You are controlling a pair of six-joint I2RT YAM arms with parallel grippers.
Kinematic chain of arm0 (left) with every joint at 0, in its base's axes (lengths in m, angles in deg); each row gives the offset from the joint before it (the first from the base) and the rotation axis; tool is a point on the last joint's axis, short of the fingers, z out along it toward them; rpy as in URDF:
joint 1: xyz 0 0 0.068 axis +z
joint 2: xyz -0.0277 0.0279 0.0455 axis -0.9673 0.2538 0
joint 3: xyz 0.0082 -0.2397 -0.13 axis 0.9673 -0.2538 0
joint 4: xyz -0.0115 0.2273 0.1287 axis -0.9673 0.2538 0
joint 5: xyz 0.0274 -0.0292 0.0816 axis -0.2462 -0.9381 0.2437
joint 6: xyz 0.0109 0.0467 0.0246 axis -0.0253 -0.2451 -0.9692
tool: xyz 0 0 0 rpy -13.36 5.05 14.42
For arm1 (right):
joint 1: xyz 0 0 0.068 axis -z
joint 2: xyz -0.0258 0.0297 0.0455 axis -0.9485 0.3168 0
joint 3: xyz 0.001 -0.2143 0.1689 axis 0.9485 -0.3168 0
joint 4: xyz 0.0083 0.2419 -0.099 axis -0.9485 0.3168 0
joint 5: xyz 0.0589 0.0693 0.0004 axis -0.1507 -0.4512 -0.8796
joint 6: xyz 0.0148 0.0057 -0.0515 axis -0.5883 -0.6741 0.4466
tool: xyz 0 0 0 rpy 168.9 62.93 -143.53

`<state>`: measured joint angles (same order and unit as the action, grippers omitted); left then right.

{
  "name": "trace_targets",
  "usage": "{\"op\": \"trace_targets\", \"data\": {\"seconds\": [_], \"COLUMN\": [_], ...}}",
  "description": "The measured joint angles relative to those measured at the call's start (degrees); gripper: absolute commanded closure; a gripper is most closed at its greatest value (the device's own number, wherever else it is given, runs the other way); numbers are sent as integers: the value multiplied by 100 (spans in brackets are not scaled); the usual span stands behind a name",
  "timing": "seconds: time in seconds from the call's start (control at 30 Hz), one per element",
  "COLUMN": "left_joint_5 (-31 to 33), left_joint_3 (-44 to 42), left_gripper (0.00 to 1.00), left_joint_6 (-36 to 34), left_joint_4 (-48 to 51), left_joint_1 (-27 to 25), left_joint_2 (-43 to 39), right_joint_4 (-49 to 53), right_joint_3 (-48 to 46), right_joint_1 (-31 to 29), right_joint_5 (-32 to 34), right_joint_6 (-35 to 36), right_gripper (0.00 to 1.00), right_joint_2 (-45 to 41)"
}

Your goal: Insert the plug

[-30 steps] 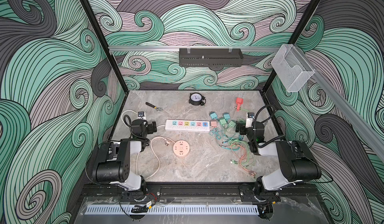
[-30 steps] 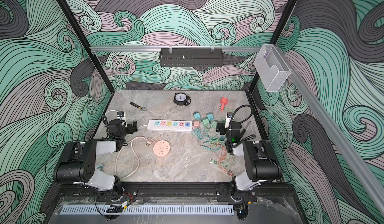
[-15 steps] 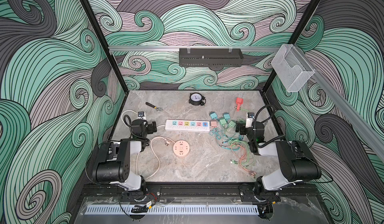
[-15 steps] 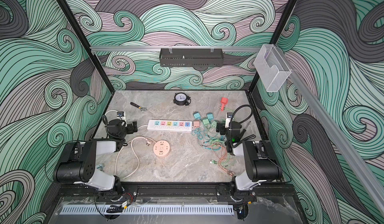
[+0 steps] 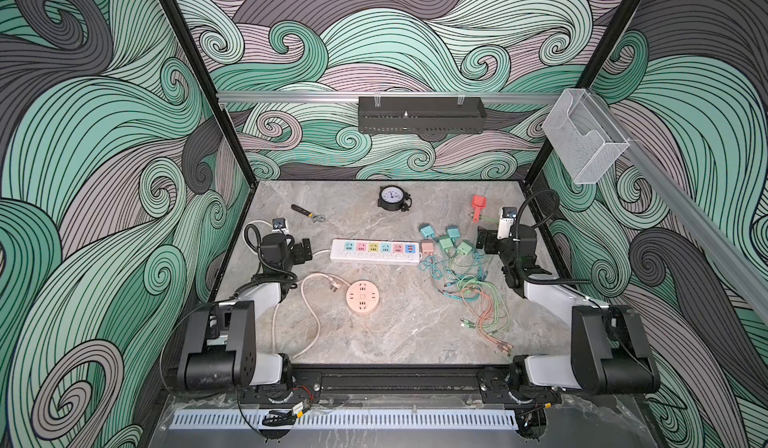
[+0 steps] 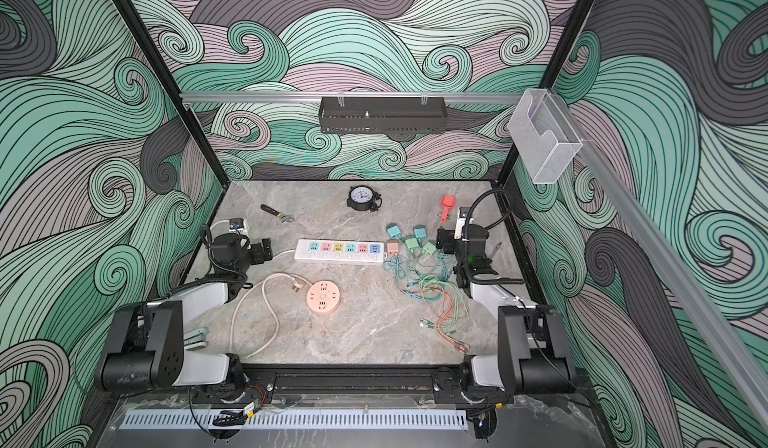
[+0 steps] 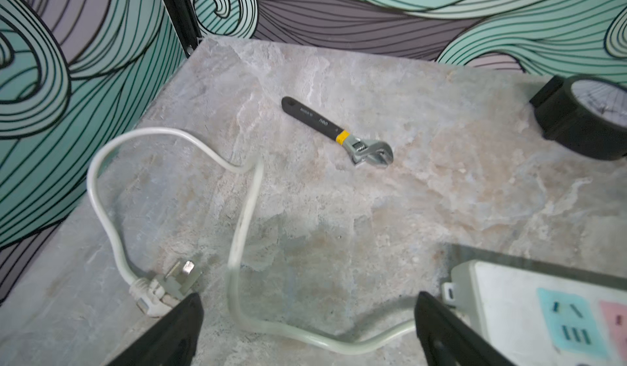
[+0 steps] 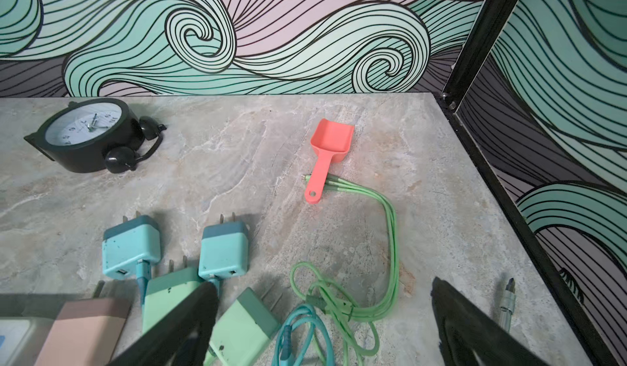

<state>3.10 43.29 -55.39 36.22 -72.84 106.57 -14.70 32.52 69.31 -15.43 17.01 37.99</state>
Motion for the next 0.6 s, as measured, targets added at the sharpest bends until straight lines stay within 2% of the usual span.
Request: {"op": "trace_targets", "data": {"seconds": [0.17,0.37,0.6], "left_joint_5": [269,337,-334], "left_joint_3": [492,1530,2511], "left_gripper": [1,1,2], "left_joint_6": [280,619,748], "left_joint_4": [907,2371,3703], "left_joint_1": [-330,-787,-964], "left_joint_2": [-533,-800,-883], "right_joint_4": [1204,2297,3462], "right_joint_3": [568,1054,1624], "right_joint_1": [0,-2,-57], "right_joint_5": [74,-83,-393], "right_joint_6": [-92,-214,-264], "right_gripper": [5,8,14], "right_joint_2": [-361,-557,-485]}}
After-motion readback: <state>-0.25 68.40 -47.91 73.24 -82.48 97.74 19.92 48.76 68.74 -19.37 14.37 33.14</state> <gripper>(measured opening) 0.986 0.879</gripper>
